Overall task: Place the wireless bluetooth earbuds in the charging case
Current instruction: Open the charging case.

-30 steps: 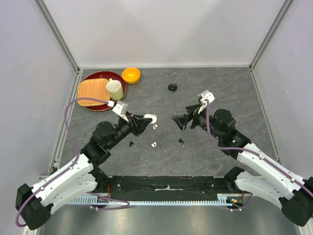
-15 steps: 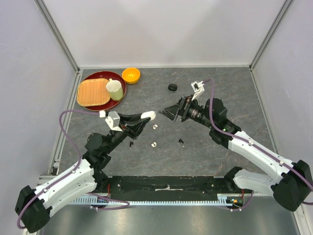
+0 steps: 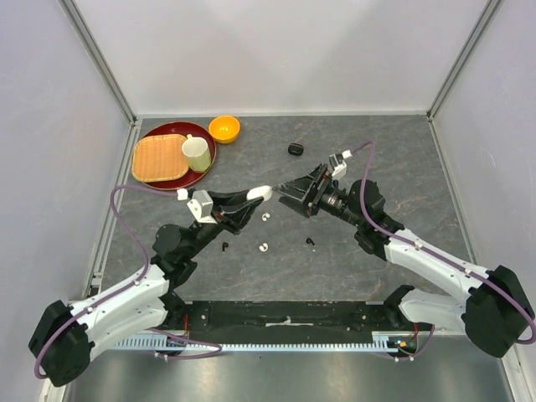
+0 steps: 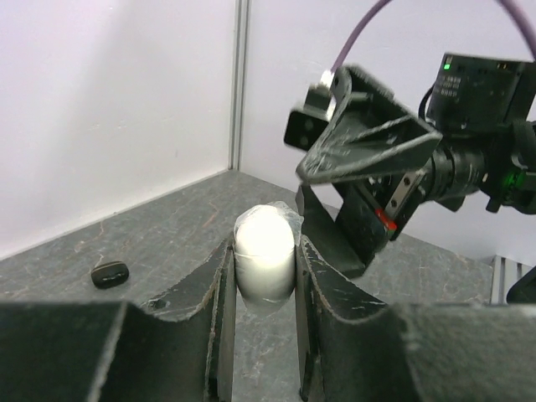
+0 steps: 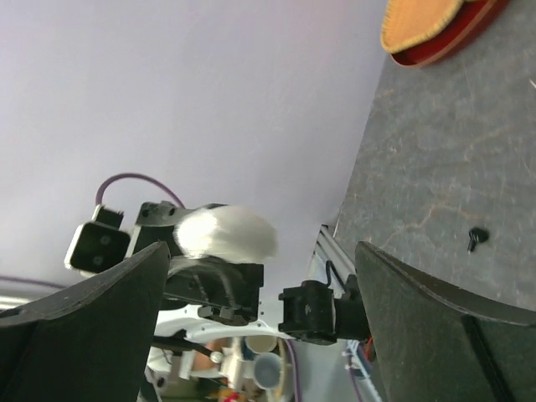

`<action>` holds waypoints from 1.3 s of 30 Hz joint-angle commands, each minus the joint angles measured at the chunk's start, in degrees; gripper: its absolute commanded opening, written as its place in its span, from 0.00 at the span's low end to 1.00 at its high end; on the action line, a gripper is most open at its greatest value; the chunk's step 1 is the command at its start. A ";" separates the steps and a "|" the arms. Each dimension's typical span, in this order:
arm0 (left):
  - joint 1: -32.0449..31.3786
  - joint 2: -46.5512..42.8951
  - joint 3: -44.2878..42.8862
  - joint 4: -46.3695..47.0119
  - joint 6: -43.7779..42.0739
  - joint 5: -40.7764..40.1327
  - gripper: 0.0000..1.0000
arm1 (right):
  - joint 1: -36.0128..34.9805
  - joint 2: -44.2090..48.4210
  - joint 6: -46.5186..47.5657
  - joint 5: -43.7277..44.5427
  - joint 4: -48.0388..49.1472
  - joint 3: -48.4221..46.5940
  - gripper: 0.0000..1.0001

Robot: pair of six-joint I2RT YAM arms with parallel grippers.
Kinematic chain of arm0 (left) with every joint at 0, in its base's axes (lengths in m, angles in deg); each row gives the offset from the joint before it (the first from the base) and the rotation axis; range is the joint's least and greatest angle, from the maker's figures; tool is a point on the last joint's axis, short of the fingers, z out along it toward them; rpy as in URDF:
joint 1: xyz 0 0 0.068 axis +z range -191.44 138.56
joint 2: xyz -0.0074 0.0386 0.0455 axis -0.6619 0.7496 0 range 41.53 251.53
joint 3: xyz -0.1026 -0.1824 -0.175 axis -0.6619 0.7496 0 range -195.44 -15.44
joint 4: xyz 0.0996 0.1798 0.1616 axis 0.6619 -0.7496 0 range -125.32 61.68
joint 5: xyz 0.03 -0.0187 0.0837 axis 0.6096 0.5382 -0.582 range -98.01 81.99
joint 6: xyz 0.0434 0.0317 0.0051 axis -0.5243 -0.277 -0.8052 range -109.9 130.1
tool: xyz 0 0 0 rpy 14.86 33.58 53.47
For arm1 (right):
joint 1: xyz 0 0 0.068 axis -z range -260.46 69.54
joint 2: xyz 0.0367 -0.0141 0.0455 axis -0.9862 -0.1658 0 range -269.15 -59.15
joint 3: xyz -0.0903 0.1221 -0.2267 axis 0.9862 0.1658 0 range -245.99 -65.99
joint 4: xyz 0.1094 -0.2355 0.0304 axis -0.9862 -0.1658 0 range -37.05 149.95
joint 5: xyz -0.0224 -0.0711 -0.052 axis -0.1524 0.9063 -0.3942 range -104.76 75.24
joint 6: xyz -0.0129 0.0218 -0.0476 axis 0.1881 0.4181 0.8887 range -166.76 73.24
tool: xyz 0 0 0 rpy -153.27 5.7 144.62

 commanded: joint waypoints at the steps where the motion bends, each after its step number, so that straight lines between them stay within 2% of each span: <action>1: -0.19 1.48 -1.27 6.06 -4.81 -0.66 0.02 | -0.23 1.34 -11.42 3.64 4.65 2.51 0.98; 4: -0.27 2.98 -2.15 6.24 -5.69 1.09 0.02 | -0.41 0.55 -11.59 3.47 4.02 2.59 0.98; 8: -0.28 4.21 -2.60 6.85 -7.45 3.91 0.02 | -0.67 -0.51 -17.04 3.82 12.00 5.49 0.98; 12: -0.28 4.91 -2.42 7.56 -7.98 4.00 0.02 | -2.07 -2.35 -21.16 5.30 13.77 6.54 0.97; 24: -0.28 5.71 -1.54 8.43 -7.45 4.44 0.02 | -5.15 -6.30 -26.97 7.77 20.71 8.48 0.82; 31: -0.19 5.79 -1.01 8.17 -7.19 4.70 0.02 | -5.42 -7.01 -29.35 9.09 24.33 10.32 0.67; 39: -0.28 6.23 -0.84 7.56 -7.36 5.23 0.02 | -5.60 -7.80 -30.23 8.39 26.78 10.50 0.65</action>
